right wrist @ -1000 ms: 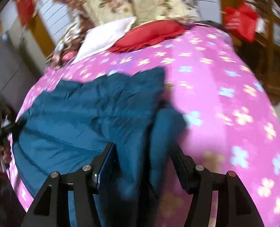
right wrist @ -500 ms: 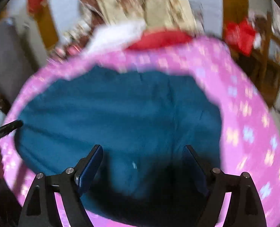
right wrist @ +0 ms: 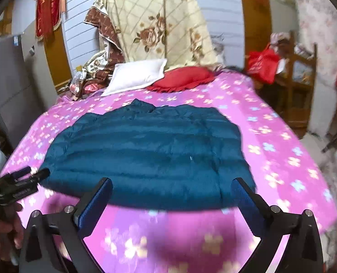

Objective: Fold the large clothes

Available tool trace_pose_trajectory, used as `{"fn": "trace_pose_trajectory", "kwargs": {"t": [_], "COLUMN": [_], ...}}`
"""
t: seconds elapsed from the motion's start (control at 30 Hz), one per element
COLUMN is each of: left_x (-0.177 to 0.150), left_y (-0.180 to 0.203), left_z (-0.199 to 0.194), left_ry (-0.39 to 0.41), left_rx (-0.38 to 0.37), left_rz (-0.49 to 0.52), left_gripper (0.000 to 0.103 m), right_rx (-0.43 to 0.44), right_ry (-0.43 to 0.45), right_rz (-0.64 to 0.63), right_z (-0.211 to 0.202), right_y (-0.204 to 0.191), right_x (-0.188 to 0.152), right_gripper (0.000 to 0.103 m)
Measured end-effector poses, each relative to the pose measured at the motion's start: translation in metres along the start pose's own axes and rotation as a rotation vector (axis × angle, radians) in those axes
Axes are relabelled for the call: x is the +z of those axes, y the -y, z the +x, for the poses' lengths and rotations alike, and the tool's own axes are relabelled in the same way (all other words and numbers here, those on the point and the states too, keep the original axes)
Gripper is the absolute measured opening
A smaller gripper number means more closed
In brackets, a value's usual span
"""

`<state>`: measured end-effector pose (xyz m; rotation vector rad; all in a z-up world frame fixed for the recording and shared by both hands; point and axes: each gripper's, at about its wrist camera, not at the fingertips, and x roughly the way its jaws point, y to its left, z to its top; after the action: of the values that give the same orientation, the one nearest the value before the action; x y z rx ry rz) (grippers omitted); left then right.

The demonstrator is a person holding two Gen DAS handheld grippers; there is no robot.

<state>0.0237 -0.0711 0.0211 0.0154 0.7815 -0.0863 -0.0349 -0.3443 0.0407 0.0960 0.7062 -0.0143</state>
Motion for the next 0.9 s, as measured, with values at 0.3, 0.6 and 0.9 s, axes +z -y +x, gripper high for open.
{"fn": "trace_pose_trajectory", "kwargs": {"t": [0.3, 0.6, 0.9], "left_x": [-0.019, -0.039, -0.044], "left_y": [0.036, 0.055, 0.057], "left_z": [-0.05, -0.07, -0.071], "left_ry": [-0.015, -0.009, -0.013], "left_rx": [-0.088, -0.061, -0.086], "left_rz": [0.04, 0.09, 0.093], "left_gripper": [0.091, 0.091, 0.091], "right_rx": [-0.032, -0.011, -0.017], "right_ry": [0.003, 0.035, 0.063], "right_rz": [-0.092, -0.052, -0.02], "right_z": [-0.048, -0.072, -0.089], "right_y": [-0.022, -0.014, -0.001], "right_x": [-0.048, -0.062, -0.063], "right_gripper": [0.103, 0.103, 0.103]}}
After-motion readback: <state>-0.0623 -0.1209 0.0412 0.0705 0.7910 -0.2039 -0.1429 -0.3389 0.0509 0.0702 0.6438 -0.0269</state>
